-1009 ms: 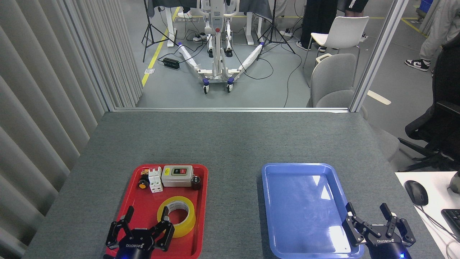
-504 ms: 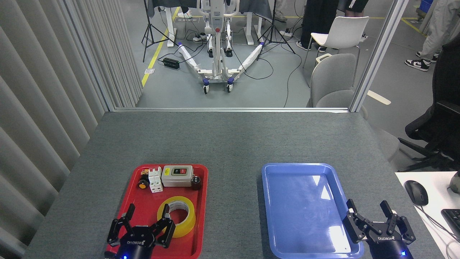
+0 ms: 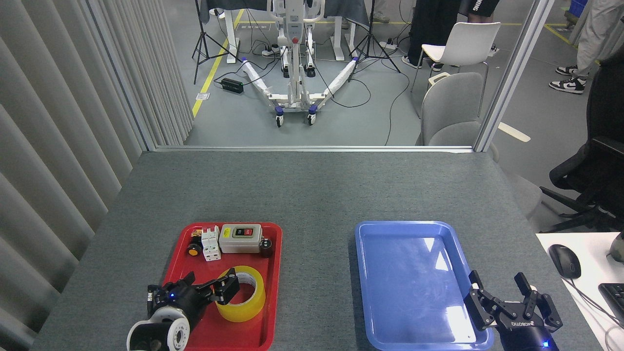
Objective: Place and move tape with both arms
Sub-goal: 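Grasp the yellow tape roll with the left gripper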
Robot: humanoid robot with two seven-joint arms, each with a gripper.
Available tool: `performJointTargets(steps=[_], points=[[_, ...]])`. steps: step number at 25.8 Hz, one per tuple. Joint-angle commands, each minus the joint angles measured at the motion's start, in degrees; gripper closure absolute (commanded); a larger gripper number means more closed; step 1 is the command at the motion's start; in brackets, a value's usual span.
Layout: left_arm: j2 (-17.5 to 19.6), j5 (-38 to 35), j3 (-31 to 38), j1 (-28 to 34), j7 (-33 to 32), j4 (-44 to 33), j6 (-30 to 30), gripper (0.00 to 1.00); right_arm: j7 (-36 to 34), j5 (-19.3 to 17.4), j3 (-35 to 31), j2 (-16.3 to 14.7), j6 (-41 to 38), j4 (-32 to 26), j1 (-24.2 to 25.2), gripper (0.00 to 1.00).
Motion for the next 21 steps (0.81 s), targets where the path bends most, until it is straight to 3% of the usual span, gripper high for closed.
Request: performJointTargets(steps=[1,6,12,21], points=[[1.24,0.34,0.0,-3.22,-7.58,1.8,1.45,0.0,0.01,0.12,-0.01,0.27,0.02,0.0,0.07,0.0],[1.94,0.25,-0.18,-8.06,-13.02,8.3,1.54,0.0,0.01,0.12,0.07,0.09,0.02,0.0,-0.02,0.0],[2.64,0.07,-1.41,-9.99,-20.05,10.06,1.54,0.0,0.01,0.12,-0.01,0.09,0.02,0.0,0.16,0.0],[2.38,-0.02,-4.31,-10.96,-20.5,13.66,3.04,0.0,0.01,0.2,0.07,0.0,0.02,0.0,0.16,0.0]])
